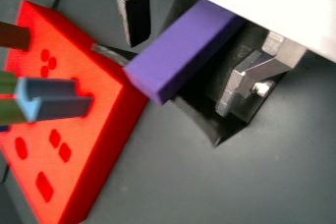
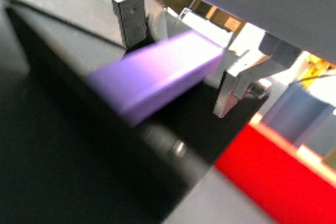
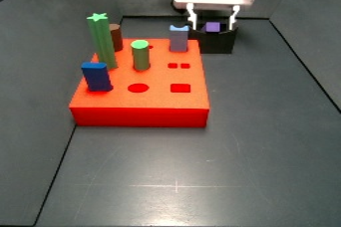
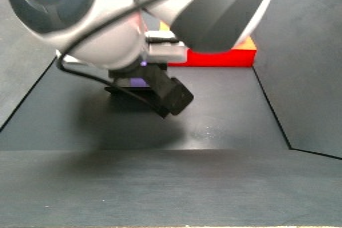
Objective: Pick up the rectangle object. Move up. Place the rectangle object on the fixture. Regrasp the rectangle object. Move to above the board. Insert the rectangle object.
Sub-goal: Regrasp the rectangle object.
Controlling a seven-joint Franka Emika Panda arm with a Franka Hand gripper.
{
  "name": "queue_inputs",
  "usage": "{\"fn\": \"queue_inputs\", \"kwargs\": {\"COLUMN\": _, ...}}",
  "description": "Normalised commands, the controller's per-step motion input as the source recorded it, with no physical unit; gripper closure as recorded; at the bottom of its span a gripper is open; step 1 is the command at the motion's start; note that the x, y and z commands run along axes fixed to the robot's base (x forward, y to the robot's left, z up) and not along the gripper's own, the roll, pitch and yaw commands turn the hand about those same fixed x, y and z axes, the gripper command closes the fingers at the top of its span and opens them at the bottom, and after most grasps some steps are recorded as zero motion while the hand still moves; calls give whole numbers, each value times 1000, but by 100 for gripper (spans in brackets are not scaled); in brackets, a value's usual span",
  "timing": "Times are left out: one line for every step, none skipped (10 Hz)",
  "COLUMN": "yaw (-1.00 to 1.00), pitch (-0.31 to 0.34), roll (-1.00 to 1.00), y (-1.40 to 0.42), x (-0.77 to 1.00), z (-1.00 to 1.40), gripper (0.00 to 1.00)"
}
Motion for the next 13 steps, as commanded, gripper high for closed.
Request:
{"fn": "queue_inputs", "kwargs": {"yaw": 29, "pitch": 3, "roll": -24, "y": 3, "x": -24, "z": 1000, "gripper": 0}}
{"fn": "queue_inputs", "kwargs": {"yaw": 32, "pitch": 12, "roll": 1, "y": -1, "x": -29, "z": 1000, "gripper": 0}}
{"fn": "queue_inputs", "kwargs": {"yaw": 32, "pitch": 29, "roll": 26, "y": 0, "x": -36, "z": 1000, "gripper": 0}}
{"fn": "queue_inputs", "kwargs": {"yaw": 25, "pitch": 44, "roll": 34, "y": 1, "x": -39, "z": 909, "gripper": 0}}
{"fn": "queue_inputs", "kwargs": {"yaw": 19, "pitch": 58, "roll": 41, "y": 4, "x": -38, "z": 727, "gripper": 0}}
{"fn": "queue_inputs", "kwargs": {"yaw": 10, "pitch": 70, "roll": 47, "y": 2, "x": -33, "z": 546, "gripper": 0}}
{"fn": "queue_inputs", "kwargs": {"yaw": -6, "pitch": 76, "roll": 48, "y": 5, "x": -30, "z": 304, "gripper": 0}}
{"fn": "queue_inputs", "kwargs": {"yaw": 31, "pitch": 53, "roll": 1000, "y": -779, "x": -128, "z": 1000, "gripper": 0}}
{"fn": "queue_inputs", "kwargs": {"yaw": 30, "pitch": 50, "roll": 1000, "y": -833, "x": -132, "z": 969, "gripper": 0}}
{"fn": "queue_inputs", "kwargs": {"yaw": 29, "pitch": 40, "roll": 1000, "y": -721, "x": -134, "z": 833, "gripper": 0}}
{"fn": "queue_inputs", "kwargs": {"yaw": 28, "pitch": 30, "roll": 1000, "y": -529, "x": -129, "z": 586, "gripper": 0}}
{"fn": "queue_inputs", "kwargs": {"yaw": 28, "pitch": 27, "roll": 1000, "y": -371, "x": -100, "z": 384, "gripper": 0}}
{"fn": "queue_inputs", "kwargs": {"yaw": 28, "pitch": 26, "roll": 1000, "y": -198, "x": -67, "z": 160, "gripper": 0}}
